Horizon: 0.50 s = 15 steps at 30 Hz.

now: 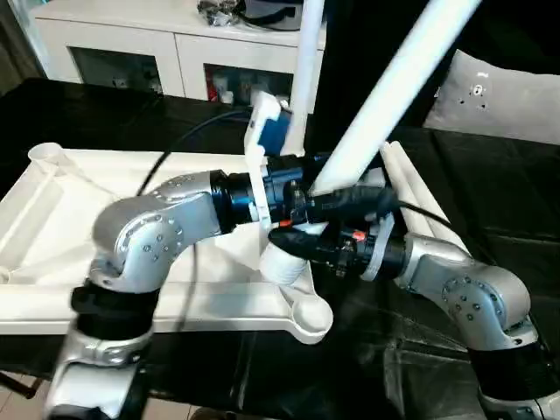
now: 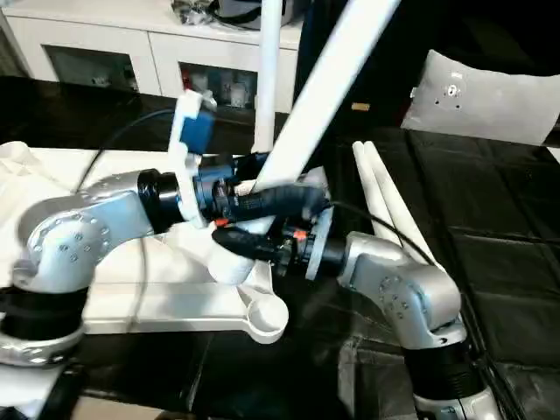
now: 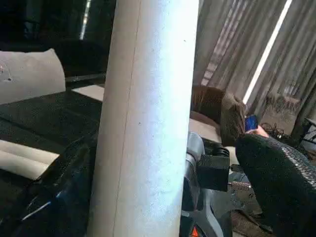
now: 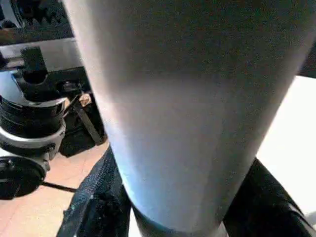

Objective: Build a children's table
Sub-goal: Pick table leg

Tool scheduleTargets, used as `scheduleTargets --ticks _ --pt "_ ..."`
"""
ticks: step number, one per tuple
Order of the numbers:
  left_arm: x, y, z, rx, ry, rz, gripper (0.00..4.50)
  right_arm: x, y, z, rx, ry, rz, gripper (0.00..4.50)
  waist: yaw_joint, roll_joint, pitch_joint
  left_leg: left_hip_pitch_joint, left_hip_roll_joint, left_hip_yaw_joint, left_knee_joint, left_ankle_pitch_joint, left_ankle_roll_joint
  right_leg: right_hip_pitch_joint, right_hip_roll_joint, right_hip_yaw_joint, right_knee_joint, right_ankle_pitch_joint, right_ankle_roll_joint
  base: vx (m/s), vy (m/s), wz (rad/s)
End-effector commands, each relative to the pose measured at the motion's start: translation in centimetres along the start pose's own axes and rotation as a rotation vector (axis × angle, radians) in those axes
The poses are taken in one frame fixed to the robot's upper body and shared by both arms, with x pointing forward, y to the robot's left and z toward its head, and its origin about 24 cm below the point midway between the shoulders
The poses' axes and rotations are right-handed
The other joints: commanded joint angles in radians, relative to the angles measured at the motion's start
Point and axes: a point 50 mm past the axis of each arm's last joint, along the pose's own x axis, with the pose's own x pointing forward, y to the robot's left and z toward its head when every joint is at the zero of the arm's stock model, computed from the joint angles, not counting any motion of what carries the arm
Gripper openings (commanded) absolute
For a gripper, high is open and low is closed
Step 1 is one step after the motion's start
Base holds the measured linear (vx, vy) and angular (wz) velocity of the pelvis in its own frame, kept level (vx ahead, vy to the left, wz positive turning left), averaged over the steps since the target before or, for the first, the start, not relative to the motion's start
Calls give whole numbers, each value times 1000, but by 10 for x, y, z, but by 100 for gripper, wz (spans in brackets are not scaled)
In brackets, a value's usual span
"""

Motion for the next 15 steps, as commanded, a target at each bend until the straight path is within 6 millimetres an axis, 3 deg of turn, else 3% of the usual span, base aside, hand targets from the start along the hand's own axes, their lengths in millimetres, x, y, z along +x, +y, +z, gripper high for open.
scheduleTargets --ticks 1,3,8,11,14,15 --pt "18 -29 2 57 5 -198 450 -3 -10 -8 33 38 -96 195 -4 3 -65 23 51 -13 -71 -137 -47 30 -79 44 -80 9 -198 0 0 0" --pt "12 -29 14 0 -137 -203 450 -5 -9 -5 44 -32 -108 195 -4 4 -65 24 52 -12 -71 -140 -46 28 -80 45 -80 -5 -202 0 0 0" --pt "3 -29 21 -77 -304 -215 450 -10 -5 -4 51 -103 -121 195 -2 -1 -66 20 51 -10 -67 -123 -28 30 -81 46 -78 29 -218 0 0 0" --pt "-3 -12 17 -130 -385 -91 450 -14 -1 -4 82 -162 -151 195 -4 3 -65 22 51 -11 -70 -133 -24 27 -78 46 -82 9 -204 0 0 0" --pt "-6 -5 15 -138 -408 -33 450 -14 1 -4 87 -177 -166 194 -5 4 -61 24 50 -12 -74 -173 -46 25 -79 46 -91 -67 -189 0 0 0" --pt "-12 2 12 -136 -410 50 450 -16 1 -6 84 -185 -194 192 -5 12 -61 23 50 -13 -74 -186 -54 24 -80 47 -91 -89 -181 0 0 0"
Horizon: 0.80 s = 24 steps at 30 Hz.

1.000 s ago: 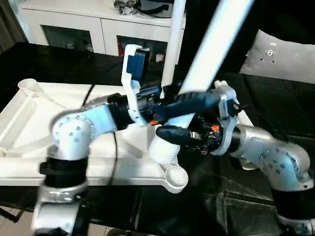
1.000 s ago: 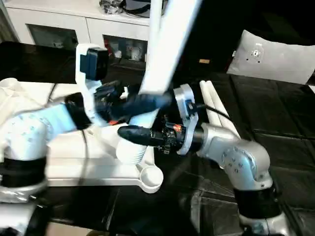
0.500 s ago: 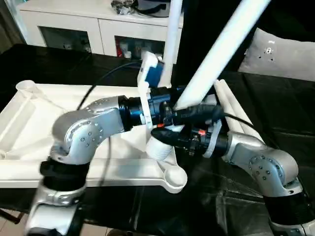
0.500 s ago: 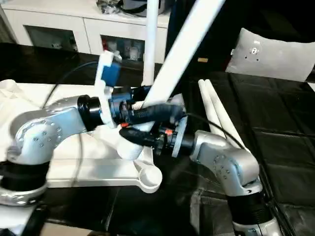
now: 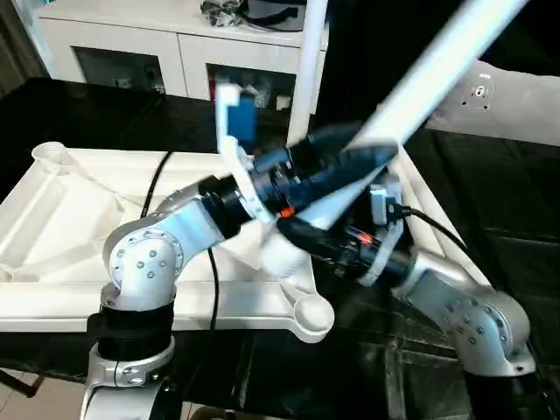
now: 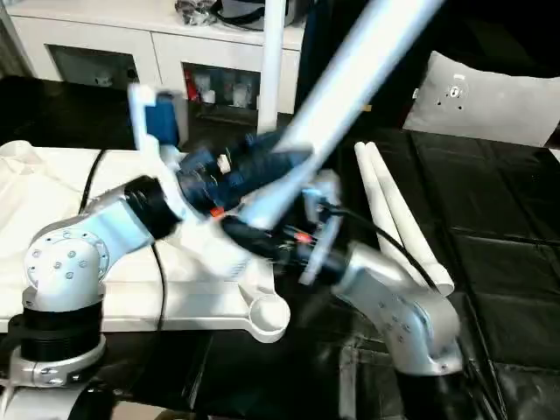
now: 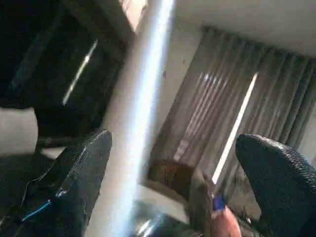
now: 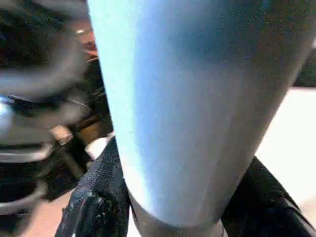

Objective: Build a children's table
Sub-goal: Pick table leg, then insert table leg to table base

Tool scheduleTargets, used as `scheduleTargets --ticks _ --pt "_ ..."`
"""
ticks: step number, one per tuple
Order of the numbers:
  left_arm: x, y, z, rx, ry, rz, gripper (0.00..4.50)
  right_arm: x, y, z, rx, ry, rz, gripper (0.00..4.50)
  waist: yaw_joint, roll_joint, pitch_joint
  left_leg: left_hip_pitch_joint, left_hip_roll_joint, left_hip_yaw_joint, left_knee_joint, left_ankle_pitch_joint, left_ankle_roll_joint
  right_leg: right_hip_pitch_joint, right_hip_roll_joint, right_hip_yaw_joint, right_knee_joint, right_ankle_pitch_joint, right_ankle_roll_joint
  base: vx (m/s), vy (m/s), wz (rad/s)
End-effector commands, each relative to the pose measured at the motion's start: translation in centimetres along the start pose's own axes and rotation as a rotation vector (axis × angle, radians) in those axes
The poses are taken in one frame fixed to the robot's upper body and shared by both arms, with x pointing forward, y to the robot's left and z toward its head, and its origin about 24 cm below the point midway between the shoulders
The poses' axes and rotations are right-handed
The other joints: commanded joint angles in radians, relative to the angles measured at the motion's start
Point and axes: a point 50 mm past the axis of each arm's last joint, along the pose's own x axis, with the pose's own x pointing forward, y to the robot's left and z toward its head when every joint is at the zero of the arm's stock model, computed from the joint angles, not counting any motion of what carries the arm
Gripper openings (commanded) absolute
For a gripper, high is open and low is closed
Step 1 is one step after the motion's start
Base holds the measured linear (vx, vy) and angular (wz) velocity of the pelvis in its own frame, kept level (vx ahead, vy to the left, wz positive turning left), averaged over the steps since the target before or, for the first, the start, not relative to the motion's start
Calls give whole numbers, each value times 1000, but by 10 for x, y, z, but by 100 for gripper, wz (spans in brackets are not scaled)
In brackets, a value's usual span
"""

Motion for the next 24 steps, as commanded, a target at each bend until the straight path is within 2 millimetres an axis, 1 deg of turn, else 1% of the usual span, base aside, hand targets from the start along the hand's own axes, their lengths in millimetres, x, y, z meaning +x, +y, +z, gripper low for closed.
scheduleTargets --ticks 1,2,4,5,6,7,8,9,10,11,12,13,14,15,16,17,18,19,20,21,23,24 --pt "-11 8 2 32 -18 107 450 -5 0 4 -25 -28 -48 191 -6 11 -60 23 51 -16 -76 -195 -59 23 -77 47 -94 -95 -172 0 0 0" --pt "-14 8 3 34 -20 128 450 -6 0 3 -27 -32 -60 191 -8 6 -61 22 52 -17 -76 -193 -58 25 -77 47 -93 -86 -161 0 0 0" --pt "-20 9 3 45 -19 170 450 -9 -1 2 -59 -30 -105 191 -13 9 -64 18 49 -18 -75 -161 -56 27 -75 47 -90 -47 -144 0 0 0" --pt "-25 12 4 57 -26 218 450 -11 -3 2 -71 -41 -147 191 -14 11 -65 19 48 -18 -73 -153 -56 27 -74 46 -89 -33 -145 0 0 0" --pt "-35 16 3 90 -12 311 450 -14 -8 3 -109 -50 -246 191 -19 12 -64 20 49 -18 -75 -155 -58 25 -73 45 -88 -21 -148 0 0 0" --pt "-35 16 3 90 -12 311 450 -14 -8 3 -109 -50 -246 191 -25 10 -63 19 50 -19 -77 -159 -64 24 -71 45 -87 -24 -146 0 0 0" --pt "-46 21 0 155 39 424 450 -17 -14 3 -149 -44 -355 191 -27 7 -62 21 49 -18 -77 -165 -64 24 -71 45 -89 -35 -145 0 0 0" --pt "-59 27 -5 235 102 543 450 -19 -18 0 -177 -10 -441 191 -31 4 -61 20 49 -18 -79 -167 -65 23 -70 46 -91 -51 -134 0 0 0" --pt "-63 28 -7 254 117 573 450 -20 -19 -1 -185 4 -462 191 -33 5 -60 22 50 -18 -80 -168 -67 22 -68 47 -92 -71 -116 0 0 0" --pt "-71 30 -10 292 141 640 450 -21 -20 -3 -205 26 -502 191 -35 -4 -60 22 48 -15 -78 -166 -66 22 -67 48 -95 -79 -105 0 0 0" --pt "-82 34 -13 333 153 722 450 -21 -19 -3 -227 22 -534 191 -34 1 -59 22 50 -16 -79 -165 -66 21 -71 49 -95 -94 -95 0 0 0" --pt "-83 34 -14 334 153 732 450 -21 -19 -3 -228 22 -538 191 -36 1 -58 23 51 -16 -80 -170 -67 19 -71 49 -97 -101 -92 0 0 0" --pt "-99 40 -15 349 141 881 450 -20 -19 -2 -261 12 -604 191 -37 2 -61 25 52 -17 -80 -173 -70 17 -70 48 -94 -93 -93 0 0 0" --pt "-107 41 -16 365 136 944 450 -19 -19 -1 -281 11 -636 191 -40 1 -59 25 52 -17 -81 -174 -73 14 -68 48 -93 -80 -95 0 0 0" --pt "-114 41 -16 384 136 992 450 -19 -19 -1 -294 14 -661 191 -41 3 -60 25 52 -18 -81 -176 -74 15 -69 48 -93 -71 -97 0 0 0" --pt "-123 39 -18 391 134 1041 450 -19 -18 -1 -290 -5 -681 191 -43 2 -59 24 52 -18 -81 -176 -75 15 -67 48 -93 -64 -96 0 0 0" --pt "-126 38 -19 391 131 1058 450 -20 -17 -2 -285 -15 -683 191 -47 3 -59 23 51 -18 -82 -179 -74 16 -68 48 -91 -49 -96 0 0 0" --pt "-130 36 -21 389 125 1088 450 -21 -17 -3 -274 -30 -694 191 -48 3 -59 24 51 -18 -81 -187 -72 14 -69 48 -91 -48 -96 0 0 0" --pt "-132 34 -22 392 122 1100 450 -23 -18 -4 -259 -43 -713 191 -50 3 -58 22 51 -18 -82 -191 -70 15 -69 48 -91 -51 -96 0 0 0" --pt "-133 33 -23 405 125 1107 450 -24 -19 -6 -245 -46 -724 191 -50 3 -59 25 50 -16 -80 -196 -68 12 -68 49 -93 -56 -96 0 0 0" --pt "-133 32 -25 414 137 1111 450 -25 -20 -9 -232 -40 -724 191 -50 2 -57 25 51 -17 -82 -200 -67 12 -67 49 -93 -58 -93 0 0 0" --pt "-132 32 -28 421 148 1115 450 -27 -22 -13 -228 -25 -731 191 -52 0 -58 19 51 -18 -81 -167 -62 11 -66 49 -91 -17 -97 0 0 0"
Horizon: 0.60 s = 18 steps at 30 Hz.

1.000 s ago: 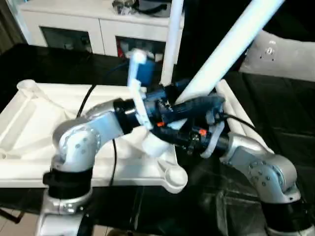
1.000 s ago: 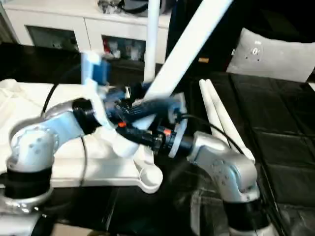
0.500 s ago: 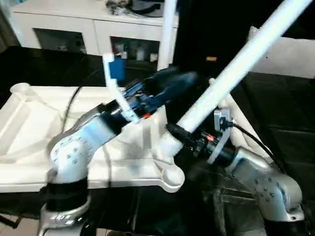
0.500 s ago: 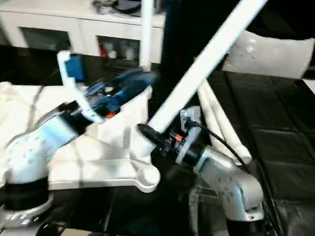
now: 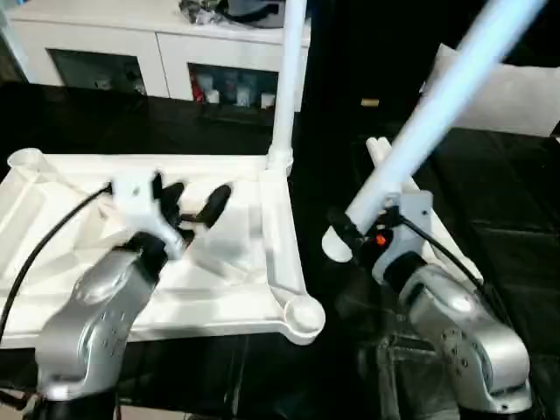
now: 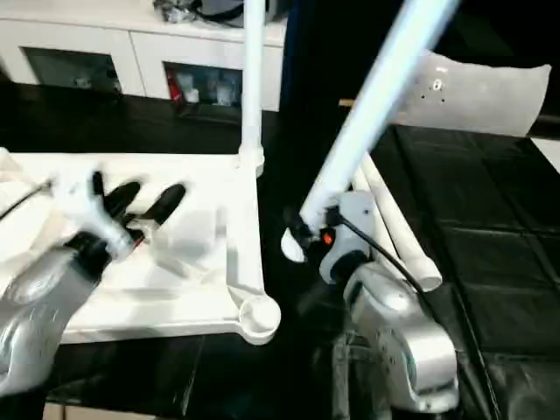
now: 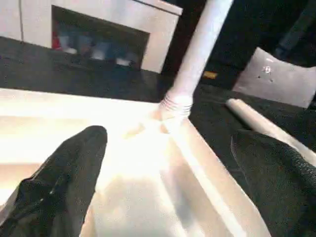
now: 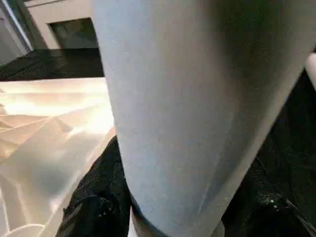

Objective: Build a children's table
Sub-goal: Insert table leg to table base

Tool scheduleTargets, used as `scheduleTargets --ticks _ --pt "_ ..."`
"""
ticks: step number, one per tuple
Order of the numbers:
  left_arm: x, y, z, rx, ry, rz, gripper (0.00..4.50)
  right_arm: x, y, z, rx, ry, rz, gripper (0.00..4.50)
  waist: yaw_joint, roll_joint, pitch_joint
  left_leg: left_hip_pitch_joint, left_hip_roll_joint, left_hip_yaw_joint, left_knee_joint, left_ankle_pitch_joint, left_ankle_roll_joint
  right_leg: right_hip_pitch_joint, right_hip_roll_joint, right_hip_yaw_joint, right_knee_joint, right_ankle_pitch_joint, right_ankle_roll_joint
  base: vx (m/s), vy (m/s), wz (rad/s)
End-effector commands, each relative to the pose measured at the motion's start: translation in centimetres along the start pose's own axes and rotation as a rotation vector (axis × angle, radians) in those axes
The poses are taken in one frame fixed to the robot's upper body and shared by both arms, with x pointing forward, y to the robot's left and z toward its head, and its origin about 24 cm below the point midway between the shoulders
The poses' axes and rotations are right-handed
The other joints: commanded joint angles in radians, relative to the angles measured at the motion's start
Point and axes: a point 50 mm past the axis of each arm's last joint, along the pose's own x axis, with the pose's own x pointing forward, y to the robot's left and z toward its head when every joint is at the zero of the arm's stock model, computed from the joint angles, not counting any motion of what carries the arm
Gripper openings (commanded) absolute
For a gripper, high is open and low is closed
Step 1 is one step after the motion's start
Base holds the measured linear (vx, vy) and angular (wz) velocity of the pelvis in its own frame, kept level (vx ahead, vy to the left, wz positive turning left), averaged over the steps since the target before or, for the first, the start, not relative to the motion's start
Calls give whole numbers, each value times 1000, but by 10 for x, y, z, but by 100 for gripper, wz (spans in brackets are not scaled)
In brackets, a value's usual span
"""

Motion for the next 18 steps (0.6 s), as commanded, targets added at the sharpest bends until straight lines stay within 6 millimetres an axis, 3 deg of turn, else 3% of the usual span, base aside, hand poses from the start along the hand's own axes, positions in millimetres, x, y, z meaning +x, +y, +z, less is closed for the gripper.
scheduleTargets --ticks 1,2,3,4,5,6,7,8,9,10,11,12,13,14,15,16,17,18 --pt "0 -6 2 24 -18 1 450 -2 -5 -1 -11 -7 -29 191 -4 6 -59 13 47 -19 -68 -90 -47 9 -62 46 -76 80 -116 0 0 0" --pt "0 -6 2 24 -18 1 450 -2 -5 -1 -11 -7 -29 191 -6 5 -63 8 43 -17 -61 -22 -32 7 -58 43 -70 165 -130 0 0 0" --pt "1 -8 1 34 -10 5 450 -2 -6 0 -5 -14 -35 191 -7 0 -76 -2 29 -11 -42 133 16 3 -47 36 -53 374 -158 0 0 0" --pt "1 -8 0 37 -9 5 450 -2 -6 0 -3 -16 -36 191 -6 0 -88 -8 21 -9 -30 216 46 0 -42 31 -42 492 -174 0 0 0" --pt "1 -9 0 42 -5 5 450 -2 -6 0 2 -21 -39 191 -6 0 -97 -23 5 -2 -14 305 102 -19 -31 17 -36 632 -203 -71 0 1" --pt "0 -9 -2 49 0 9 450 -1 -6 0 0 -16 -31 191 -5 3 -111 -32 2 -5 -5 298 141 -25 -34 9 -33 658 -228 -71 0 1" --pt "-1 -10 -3 50 1 10 450 -1 -6 0 -7 -11 -21 191 -5 4 -107 -37 7 -3 -11 192 163 -37 -39 2 -53 537 -243 -99 9 1" --pt "-2 -10 -3 51 1 7 450 -1 -5 0 -11 -6 -15 191 -8 5 -97 -35 15 -3 -20 76 155 -41 -45 2 -71 382 -245 -126 20 -1" --pt "-3 -11 -4 56 4 0 450 -2 -5 -1 -18 -3 -11 191 -14 7 -75 -18 29 -5 -35 -210 92 -44 -55 3 -101 -36 -217 -126 20 -1" --pt "-4 -11 -4 61 5 -6 450 -2 -5 -1 -22 -1 -10 191 -17 8 -64 1 35 -7 -34 -342 46 -51 -59 3 -115 -254 -180 -144 41 1" --pt "-5 -12 -4 65 6 -9 450 -1 -5 -2 -24 -1 -9 191 -35 5 -39 47 37 -23 -26 -583 -60 -80 -55 -12 -155 -603 -60 -176 56 -10" --pt "-6 -12 -5 63 4 -12 450 -1 -5 -3 -34 7 3 191 -56 22 -13 61 43 -49 -58 -788 -130 -73 -30 -68 -180 -732 30 -176 56 -10" --pt "-6 -12 -5 71 8 -8 450 -1 -5 -3 -34 9 5 191 -7 55 -18 -104 81 -13 -232 -1011 -167 94 4 -92 143 -405 -34 -79 57 -16" --pt "-6 -11 -5 84 15 -5 450 0 -4 -4 -36 16 10 191 37 37 -24 -136 45 45 -210 -997 -186 106 25 -121 130 -259 -46 -73 61 8" --pt "-6 -11 -6 84 23 -11 450 0 -3 -6 -48 26 14 191 68 41 -42 -138 24 127 -215 -800 -199 109 10 -64 155 -391 -58 -73 61 8" --pt "-6 -11 -7 78 32 -16 450 1 -3 -6 -57 33 20 191 35 -14 -79 -55 43 109 -120 -561 -176 58 -68 0 98 -641 -6 -100 -70 13" --pt "-5 -10 -7 79 38 -16 450 1 -1 -8 -64 42 28 191 17 -53 -31 40 6 -37 188 -131 -52 -116 -207 104 -191 -1111 29 108 -144 8" --pt "-5 -9 -7 95 36 -7 450 2 0 -8 -65 49 34 191 37 -41 -14 -83 -27 -89 182 -88 10 8 -192 158 -166 -1056 -2 108 -144 8"
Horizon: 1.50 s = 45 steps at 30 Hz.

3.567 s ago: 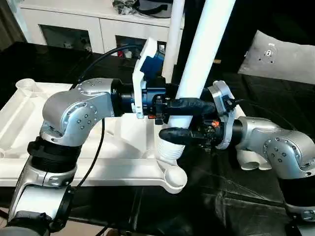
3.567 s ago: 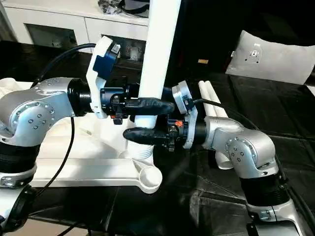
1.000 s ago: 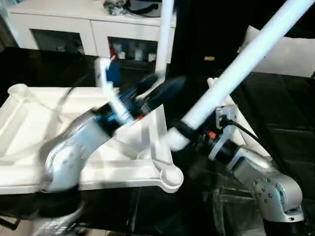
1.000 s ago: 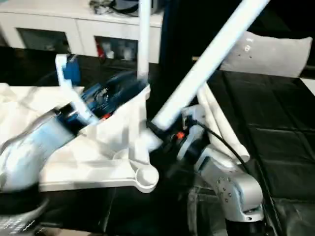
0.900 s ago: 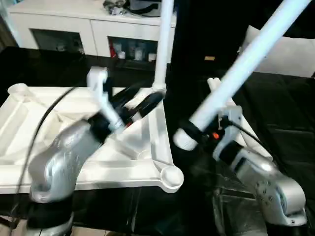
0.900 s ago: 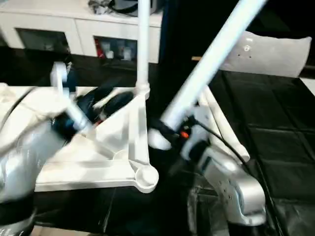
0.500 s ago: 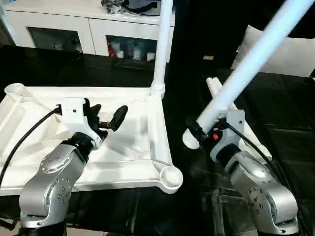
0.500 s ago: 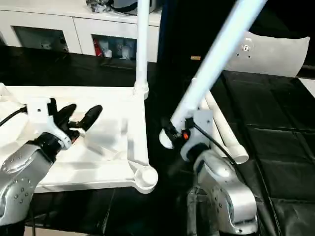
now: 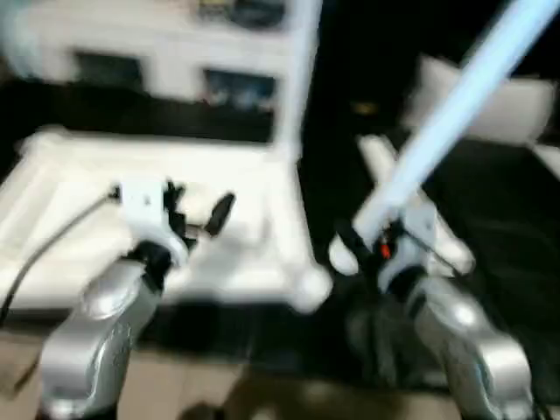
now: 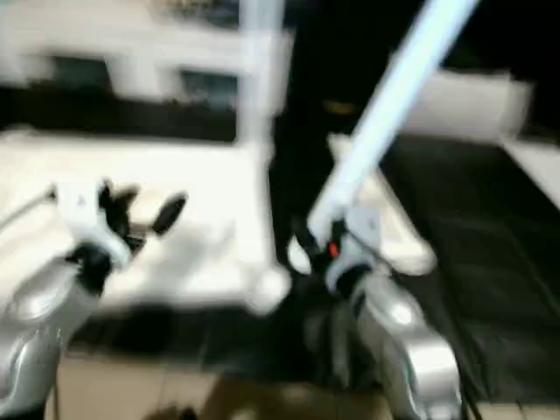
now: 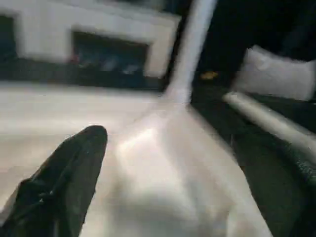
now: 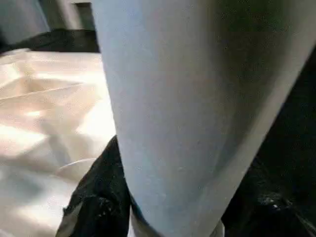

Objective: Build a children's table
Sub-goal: Insert table leg to table base

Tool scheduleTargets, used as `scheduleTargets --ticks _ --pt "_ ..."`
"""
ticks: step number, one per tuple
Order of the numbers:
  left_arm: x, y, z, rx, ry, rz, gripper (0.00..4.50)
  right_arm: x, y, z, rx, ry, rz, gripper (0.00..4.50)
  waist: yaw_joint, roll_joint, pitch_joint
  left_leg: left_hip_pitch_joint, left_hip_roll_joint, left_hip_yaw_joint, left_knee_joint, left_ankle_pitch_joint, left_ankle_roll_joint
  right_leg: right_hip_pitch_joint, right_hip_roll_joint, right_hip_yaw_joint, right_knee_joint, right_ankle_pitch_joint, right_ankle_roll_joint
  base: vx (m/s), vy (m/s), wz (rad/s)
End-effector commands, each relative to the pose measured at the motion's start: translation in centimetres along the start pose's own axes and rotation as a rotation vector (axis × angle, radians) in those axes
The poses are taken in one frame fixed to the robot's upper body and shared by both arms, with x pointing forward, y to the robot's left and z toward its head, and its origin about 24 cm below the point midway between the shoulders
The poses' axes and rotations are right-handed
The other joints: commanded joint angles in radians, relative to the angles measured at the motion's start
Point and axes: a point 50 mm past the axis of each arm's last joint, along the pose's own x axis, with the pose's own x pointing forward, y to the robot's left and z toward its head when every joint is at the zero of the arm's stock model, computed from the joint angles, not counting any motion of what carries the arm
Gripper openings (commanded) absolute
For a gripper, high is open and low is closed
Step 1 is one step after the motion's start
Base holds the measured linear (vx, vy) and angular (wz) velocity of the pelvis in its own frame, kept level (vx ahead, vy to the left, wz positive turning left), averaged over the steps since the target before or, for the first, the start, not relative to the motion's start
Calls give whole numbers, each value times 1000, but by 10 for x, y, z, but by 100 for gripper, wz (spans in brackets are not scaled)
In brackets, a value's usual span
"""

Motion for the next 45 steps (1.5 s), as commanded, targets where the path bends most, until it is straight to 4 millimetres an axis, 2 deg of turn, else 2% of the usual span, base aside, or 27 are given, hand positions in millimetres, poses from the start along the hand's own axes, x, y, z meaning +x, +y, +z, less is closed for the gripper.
scheduleTargets --ticks 1,2,3,4,5,6,7,8,9,10,11,12,13,14,16,20,23,24,27,28,31,34,36,41,42,43,45 --pt "5 -1 10 41 -24 -7 450 0 0 1 -2 0 -4 191 -3 3 -19 49 -3 -65 4 -145 -56 -16 -107 231 -276 -785 -38 110 15 7" --pt "6 0 10 52 -24 0 450 0 0 2 2 -5 -13 191 7 -15 -22 76 -6 -50 -23 -224 -60 -1 -86 237 -266 -683 -49 -35 98 -11" --pt "8 0 11 61 -30 9 450 1 0 2 8 -10 -20 191 38 14 -34 133 27 -26 -95 -275 -68 -11 -43 261 -252 -477 -76 -35 98 -11" --pt "9 1 11 63 -29 22 450 1 -1 2 15 -14 -27 191 6 7 -5 168 36 -7 -118 -408 -47 -74 -7 230 -247 -450 -77 -126 96 -40" --pt "10 2 11 65 -28 36 450 1 -1 2 19 -17 -32 191 -11 32 -33 187 41 11 -182 -473 -53 -64 38 175 -196 -276 -86 -100 149 -62" --pt "10 1 12 47 -32 50 450 2 -2 3 16 -18 -31 191 -33 25 -52 142 49 -39 -234 -420 31 -29 49 99 -129 2 -89 -100 149 -62" --pt "11 0 12 27 -41 52 450 2 -2 3 9 -18 -32 191 -51 60 -63 149 65 -43 -243 -307 40 -54 44 64 -110 161 -78 -37 205 -29" --pt "11 -3 13 0 -51 41 450 2 -3 3 -1 -19 -34 191 -70 44 -73 154 70 -43 -223 -207 54 -47 26 61 -126 238 -81 -27 184 6" --pt "11 -7 11 12 -43 12 450 2 -4 3 -14 -19 -35 191 -79 47 -69 121 63 -35 -214 -108 11 -25 7 63 -155 285 -79 -27 184 6" --pt "11 -10 9 33 -27 -7 450 2 -5 3 -23 -20 -38 191 -87 46 -72 117 65 -30 -217 -102 -81 -14 7 60 -165 303 -89 -3 120 4" --pt "11 -13 6 76 -12 -44 450 2 -7 3 -34 -23 -54 191 -93 48 -71 109 62 -30 -218 -104 -121 -9 7 57 -168 304 -84 -21 66 1" --pt "11 -13 6 79 -11 -47 450 2 -7 3 -34 -23 -55 191 -101 43 -70 103 56 -21 -220 -150 -174 -6 4 57 -179 288 -68 -21 66 1" --pt "11 -13 6 89 -7 -55 450 2 -8 3 -33 -24 -61 191 -102 35 -65 95 44 -6 -221 -227 -178 -7 -11 69 -192 240 -51 0 0 0" --pt "12 -12 5 89 1 -49 450 2 -10 4 -30 -27 -72 191 -104 29 -66 91 40 -3 -220 -258 -167 -5 -17 74 -198 210 -47 0 0 0" --pt "13 -10 5 96 11 -39 450 1 -14 5 -28 -29 -91 191 -104 18 -66 84 39 6 -215 -299 -106 -9 -29 88 -216 129 -64 -20 -31 1" --pt "14 -7 1 166 73 -82 450 -3 -19 7 15 -31 -51 191 -95 17 -63 80 41 14 -222 -299 -49 -9 -36 95 -230 49 -82 -34 -70 2" --pt "15 -9 0 182 98 -158 450 -2 -20 10 5 -43 -29 191 -92 24 -63 78 45 14 -226 -286 -51 -12 -30 93 -228 51 -96 -14 -38 -2" --pt "17 -13 1 194 113 -251 450 -2 -23 17 -8 -85 -41 191 -90 34 -63 82 44 15 -227 -300 -60 -18 -26 92 -231 38 -98 0 0 0" --pt "19 -16 2 227 153 -372 450 0 -26 20 6 -88 -50 191 -85 34 -66 80 45 16 -227 -276 -63 -20 -23 91 -223 69 -112 0 0 0" --pt "20 -16 2 245 166 -411 450 0 -26 20 10 -76 -45 191 -85 30 -65 81 43 18 -226 -273 -58 -21 -21 91 -224 70 -114 0 0 0" --pt "21 -16 1 333 252 -581 450 2 -28 20 10 -62 4 191 -78 41 -66 87 43 18 -228 -291 -68 -27 -19 90 -221 41 -121 0 0 0" --pt "21 -12 1 376 325 -680 450 2 -30 23 8 -81 44 191 -79 46 -69 86 43 21 -228 -260 -75 -22 -21 89 -213 109 -142 0 0 0" --pt "23 -13 3 376 358 -742 414 1 -32 23 -13 -84 58 191 -74 48 -73 87 42 24 -223 -229 -66 -20 -21 89 -209 149 -157 0 0 0" --pt "26 -28 3 374 389 -865 391 0 -36 21 -70 -74 72 191 -66 48 -70 86 44 28 -223 -225 -61 -14 -26 89 -209 145 -187 0 0 0" --pt "27 -32 1 386 385 -891 371 -1 -36 20 -89 -70 89 191 -66 61 -70 85 44 26 -222 -226 -59 -13 -29 90 -208 141 -192 0 0 0" --pt "29 -34 -2 398 395 -905 371 -2 -36 20 -82 -65 102 191 -68 53 -69 85 45 27 -223 -247 -57 -12 -28 90 -213 116 -191 0 0 0" --pt "32 -35 -6 424 416 -922 374 -3 -36 20 -68 -58 127 191 -69 52 -69 84 44 28 -222 -245 -47 -12 -29 92 -214 104 -194 0 0 0"
